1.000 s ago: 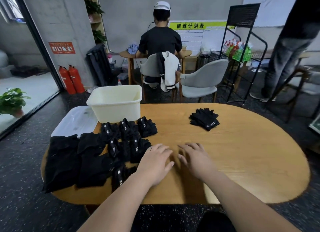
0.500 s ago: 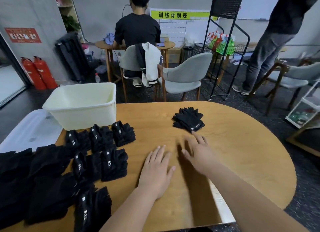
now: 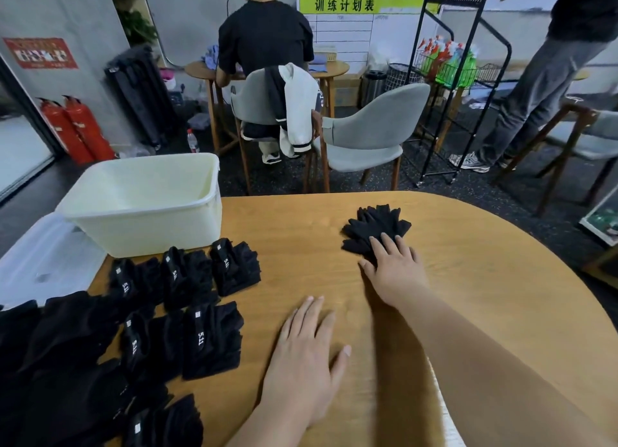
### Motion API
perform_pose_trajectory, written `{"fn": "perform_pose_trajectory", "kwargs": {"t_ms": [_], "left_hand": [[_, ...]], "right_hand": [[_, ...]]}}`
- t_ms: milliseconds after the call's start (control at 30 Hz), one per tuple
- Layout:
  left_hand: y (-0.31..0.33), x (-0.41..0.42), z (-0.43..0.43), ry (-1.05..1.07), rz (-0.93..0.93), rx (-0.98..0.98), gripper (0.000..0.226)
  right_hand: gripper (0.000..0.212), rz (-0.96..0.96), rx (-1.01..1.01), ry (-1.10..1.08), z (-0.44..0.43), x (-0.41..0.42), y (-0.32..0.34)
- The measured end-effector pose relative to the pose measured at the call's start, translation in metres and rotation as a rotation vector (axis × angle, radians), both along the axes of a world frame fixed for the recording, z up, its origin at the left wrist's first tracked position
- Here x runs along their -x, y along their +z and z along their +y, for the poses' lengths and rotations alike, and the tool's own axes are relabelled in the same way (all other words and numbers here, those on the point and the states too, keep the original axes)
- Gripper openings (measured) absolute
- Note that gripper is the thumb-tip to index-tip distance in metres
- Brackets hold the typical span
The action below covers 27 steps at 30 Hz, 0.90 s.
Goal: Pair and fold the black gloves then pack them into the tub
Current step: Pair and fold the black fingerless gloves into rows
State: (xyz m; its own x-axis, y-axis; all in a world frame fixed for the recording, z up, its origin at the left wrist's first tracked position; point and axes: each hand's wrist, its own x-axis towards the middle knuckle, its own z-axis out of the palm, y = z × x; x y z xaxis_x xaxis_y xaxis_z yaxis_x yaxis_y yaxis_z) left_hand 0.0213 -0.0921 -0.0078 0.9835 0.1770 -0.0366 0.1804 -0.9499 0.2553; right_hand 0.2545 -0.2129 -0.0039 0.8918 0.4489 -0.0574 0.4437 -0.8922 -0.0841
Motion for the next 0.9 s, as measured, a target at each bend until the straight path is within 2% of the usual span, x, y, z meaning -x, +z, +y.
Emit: {"fn": "perform_pose_trajectory", "kwargs": {"t_ms": [133, 300, 467, 600, 733, 800, 900], "left_hand": [[0.001, 0.0, -0.001, 0.008, -0.014, 0.015, 0.069], [-0.006, 0.004, 0.0, 0.011, -0.061, 0.0, 0.065], [-0.013, 0.01, -0.004, -0.018, -0.124, -0.053, 0.059], [-0.015, 0.019, -0.006, -0.032, -0.236, -0.112, 0.045], [-0.014, 0.032, -0.009, -0.01, -0.336, -0.125, 0.039], [-0.015, 0.04, -0.01, 0.016, -0.343, -0.124, 0.042], [-0.017, 0.051, -0.011, 0.041, -0.333, -0.115, 0.046]], "right_hand": [[0.06, -0.134, -0.13, -0.09, -0.001, 0.039, -0.015], [0.056, -0.214, -0.331, -0.096, -0.016, 0.071, -0.029], [0.041, -0.273, -0.414, -0.006, -0.036, 0.109, -0.039], [0.035, -0.296, -0.475, 0.091, -0.048, 0.139, -0.039], [0.03, -0.134, -0.734, 0.111, -0.062, 0.158, -0.016], [0.027, -0.021, -0.875, -0.014, -0.067, 0.16, 0.004], [0.03, 0.096, -1.129, -0.332, -0.074, 0.145, 0.022]]}}
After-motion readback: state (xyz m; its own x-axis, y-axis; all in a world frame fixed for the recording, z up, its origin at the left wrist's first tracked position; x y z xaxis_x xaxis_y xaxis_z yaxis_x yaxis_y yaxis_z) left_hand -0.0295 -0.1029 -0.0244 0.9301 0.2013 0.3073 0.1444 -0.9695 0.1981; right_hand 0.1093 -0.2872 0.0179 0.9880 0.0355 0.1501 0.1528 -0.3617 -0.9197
